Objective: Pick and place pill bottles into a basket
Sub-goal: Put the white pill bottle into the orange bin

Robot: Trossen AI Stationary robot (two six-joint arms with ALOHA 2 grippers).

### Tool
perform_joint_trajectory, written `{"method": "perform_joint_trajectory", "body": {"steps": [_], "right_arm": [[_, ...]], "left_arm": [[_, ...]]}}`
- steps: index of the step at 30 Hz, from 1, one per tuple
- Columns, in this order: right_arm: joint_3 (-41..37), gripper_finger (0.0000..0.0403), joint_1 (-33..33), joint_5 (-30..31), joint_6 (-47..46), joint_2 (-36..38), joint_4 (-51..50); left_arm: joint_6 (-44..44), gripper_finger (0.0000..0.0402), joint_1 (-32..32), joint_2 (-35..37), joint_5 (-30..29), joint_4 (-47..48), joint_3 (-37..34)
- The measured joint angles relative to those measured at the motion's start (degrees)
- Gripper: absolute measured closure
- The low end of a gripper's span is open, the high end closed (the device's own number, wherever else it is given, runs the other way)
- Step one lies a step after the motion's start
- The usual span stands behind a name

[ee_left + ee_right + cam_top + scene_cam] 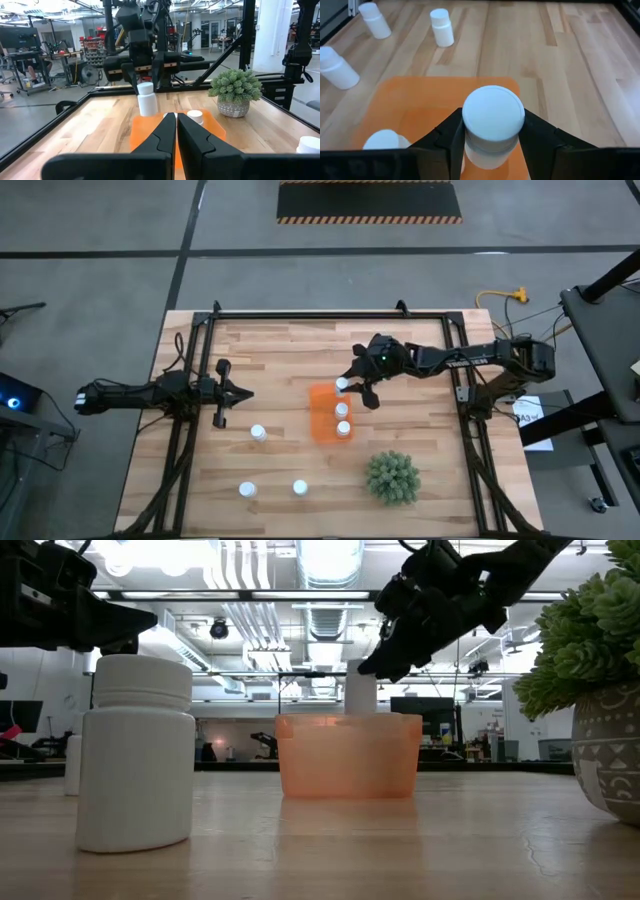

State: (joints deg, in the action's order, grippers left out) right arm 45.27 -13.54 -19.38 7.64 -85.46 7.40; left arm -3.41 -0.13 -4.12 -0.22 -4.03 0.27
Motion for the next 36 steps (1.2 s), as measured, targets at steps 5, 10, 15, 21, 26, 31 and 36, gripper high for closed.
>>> {"method": "perform_joint_trajectory", "body": {"steps": [5, 10, 15, 21, 26, 31, 36], "right_arm": [[-0.30, 0.0263, 0.07, -0.04, 0.02, -2.20, 0.94], [-0.30, 0.0263, 0.04, -0.04, 0.26, -4.59, 1.14], [-0.32, 0.0263, 0.04, -0.24, 0.41, -6.63, 2.25], [-0.32, 0.0263, 0.04, -0.46, 0.48, -8.49, 2.56], [-0.34, 0.0263, 0.04, -0.66, 0.87, -9.66, 2.49], [-0.34, 0.0261, 0.02, -0.63, 1.04, -10.42, 2.52], [-0.34, 0.0259, 0.02, -0.62, 1.33, -10.68, 2.58]], "left_arm": [[0.02, 0.0401, 0.00, -0.02, -0.01, 0.00, 0.00], [0.02, 0.0401, -0.01, -0.07, 0.00, 0.02, 0.00], [0.02, 0.0401, 0.01, -0.06, 0.01, 0.00, 0.00], [0.02, 0.0402, 0.01, -0.09, -0.01, 0.00, 0.00], [0.00, 0.0401, 0.00, -0.09, 0.00, 0.00, 0.00], [0.00, 0.0402, -0.01, -0.07, 0.02, 0.02, 0.00], [0.01, 0.0402, 0.00, -0.04, 0.00, 0.00, 0.00]]}}
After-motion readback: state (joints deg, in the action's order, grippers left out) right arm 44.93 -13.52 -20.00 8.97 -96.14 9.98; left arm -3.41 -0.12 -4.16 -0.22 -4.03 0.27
